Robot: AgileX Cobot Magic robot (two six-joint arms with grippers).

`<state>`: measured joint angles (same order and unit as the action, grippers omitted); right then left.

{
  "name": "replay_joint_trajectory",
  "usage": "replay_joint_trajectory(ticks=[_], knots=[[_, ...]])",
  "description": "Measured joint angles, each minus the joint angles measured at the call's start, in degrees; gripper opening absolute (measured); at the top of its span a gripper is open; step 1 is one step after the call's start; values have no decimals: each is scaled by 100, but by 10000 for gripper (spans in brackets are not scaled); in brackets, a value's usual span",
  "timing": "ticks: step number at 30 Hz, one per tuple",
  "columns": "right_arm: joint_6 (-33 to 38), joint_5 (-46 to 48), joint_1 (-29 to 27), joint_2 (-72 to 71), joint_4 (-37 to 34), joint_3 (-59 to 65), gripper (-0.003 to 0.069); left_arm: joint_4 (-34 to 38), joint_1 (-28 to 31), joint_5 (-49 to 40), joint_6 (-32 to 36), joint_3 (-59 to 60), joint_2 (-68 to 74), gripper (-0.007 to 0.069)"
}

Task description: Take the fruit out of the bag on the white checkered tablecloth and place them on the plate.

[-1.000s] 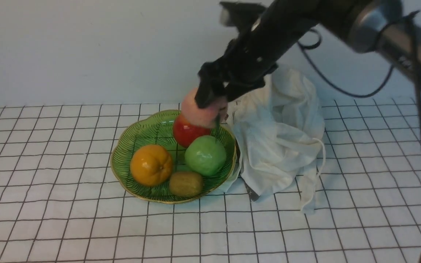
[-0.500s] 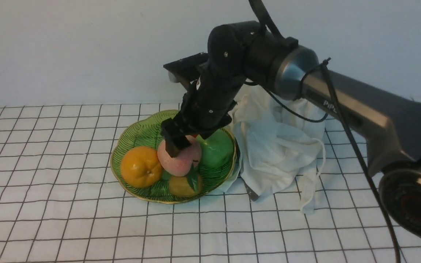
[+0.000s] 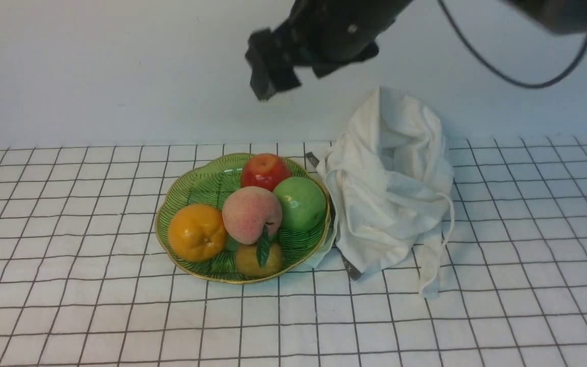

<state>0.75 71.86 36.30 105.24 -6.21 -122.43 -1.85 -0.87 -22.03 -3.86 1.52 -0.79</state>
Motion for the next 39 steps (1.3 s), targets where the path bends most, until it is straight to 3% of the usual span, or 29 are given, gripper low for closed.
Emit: replay_joint_trajectory(ticks=[6, 10, 12, 15, 19, 23, 29, 39], knots=[[-16, 11, 0, -2315, 166, 1712, 357, 0, 0, 0, 0, 0, 0, -5], [-30, -148, 0, -4137, 367, 3704, 185, 0, 0, 0, 0, 0, 0, -5], [-32, -970, 0, -5190, 392, 4981, 97, 0, 0, 0, 0, 0, 0, -5], [-32, -2362, 0, -6468, 391, 6600, 25, 0, 0, 0, 0, 0, 0, -5], [-37, -4014, 0, -7908, 391, 8615, -10, 0, 0, 0, 0, 0, 0, -5], [-31, -4703, 0, -8364, 544, 9596, -13, 0, 0, 0, 0, 0, 0, -5], [-31, -5248, 0, -8398, 767, 9747, -13, 0, 0, 0, 0, 0, 0, -5], [-31, -5255, 0, -8398, 785, 9764, -13, 0, 0, 0, 0, 0, 0, -5]])
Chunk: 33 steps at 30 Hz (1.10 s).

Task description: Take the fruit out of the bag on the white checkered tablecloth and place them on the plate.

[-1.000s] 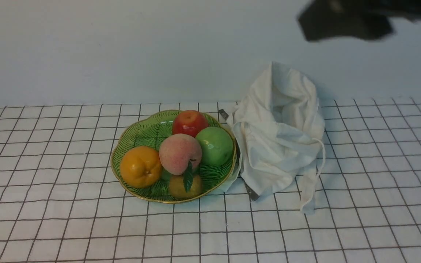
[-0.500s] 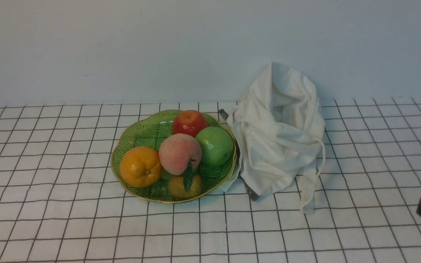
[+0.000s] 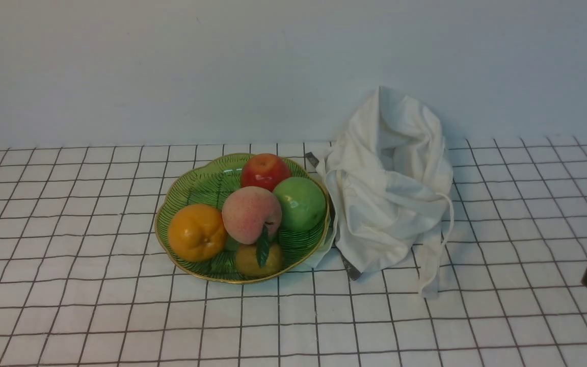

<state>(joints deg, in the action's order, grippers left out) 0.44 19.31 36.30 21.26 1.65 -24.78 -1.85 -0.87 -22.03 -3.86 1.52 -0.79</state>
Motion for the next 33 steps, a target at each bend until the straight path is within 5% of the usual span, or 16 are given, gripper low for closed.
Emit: replay_joint_trajectory(ticks=[12, 24, 29, 33], knots=[[-77, -96, -49, -239, 39, 278, -13, 0, 2, 0, 0, 0, 0, -5], [-878, -100, -2734, -1966, 172, 2234, -14, 0, 6, 0, 0, 0, 0, -5], [-891, -41, -3462, -2169, 172, 2632, -14, 0, 6, 0, 0, 0, 0, -5], [-896, 4, -3520, -2169, 172, 2642, -14, 0, 6, 0, 0, 0, 0, -5]])
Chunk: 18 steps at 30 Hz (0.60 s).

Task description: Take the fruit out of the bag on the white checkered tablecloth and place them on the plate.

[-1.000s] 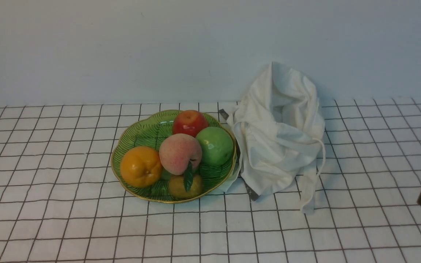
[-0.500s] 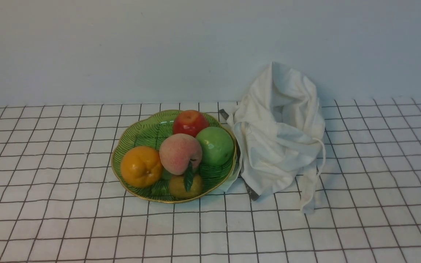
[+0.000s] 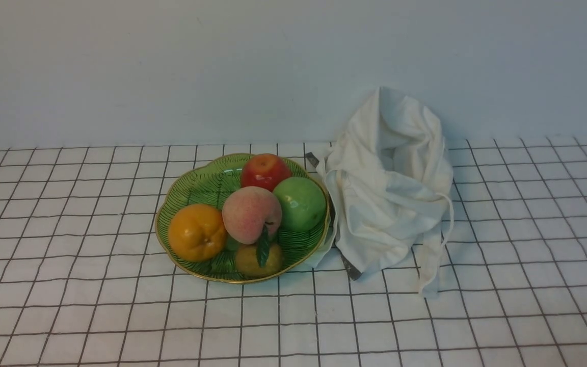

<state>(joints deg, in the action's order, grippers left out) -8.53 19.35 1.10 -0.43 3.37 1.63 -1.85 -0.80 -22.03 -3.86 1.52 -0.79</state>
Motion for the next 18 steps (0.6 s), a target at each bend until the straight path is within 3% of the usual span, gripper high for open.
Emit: replay_joint_trajectory(ticks=[9, 18], knots=[[85, 85, 754, 0, 0, -6, -14, 0, 0, 0, 0, 0, 0, -5], [97, 85, 875, 0, 0, -6, -14, 0, 0, 0, 0, 0, 0, -5]])
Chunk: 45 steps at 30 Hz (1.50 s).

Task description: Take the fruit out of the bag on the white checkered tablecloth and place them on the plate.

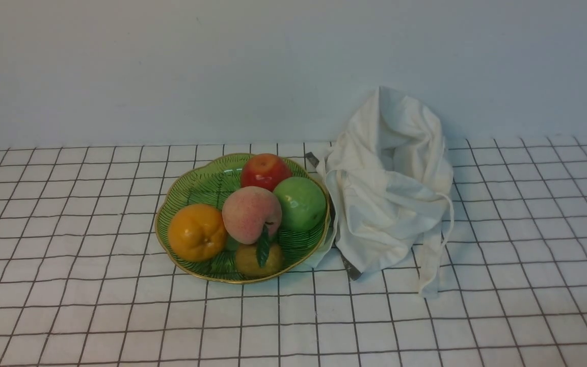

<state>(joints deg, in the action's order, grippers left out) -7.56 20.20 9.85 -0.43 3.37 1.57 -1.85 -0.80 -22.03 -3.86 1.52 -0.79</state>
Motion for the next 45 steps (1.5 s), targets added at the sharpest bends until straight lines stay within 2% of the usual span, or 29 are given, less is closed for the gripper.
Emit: replay_joint_trajectory(ticks=[45], knots=[[124, 0, 9, 0, 0, 0, -14, 0, 0, 0, 0, 0, 0, -5]])
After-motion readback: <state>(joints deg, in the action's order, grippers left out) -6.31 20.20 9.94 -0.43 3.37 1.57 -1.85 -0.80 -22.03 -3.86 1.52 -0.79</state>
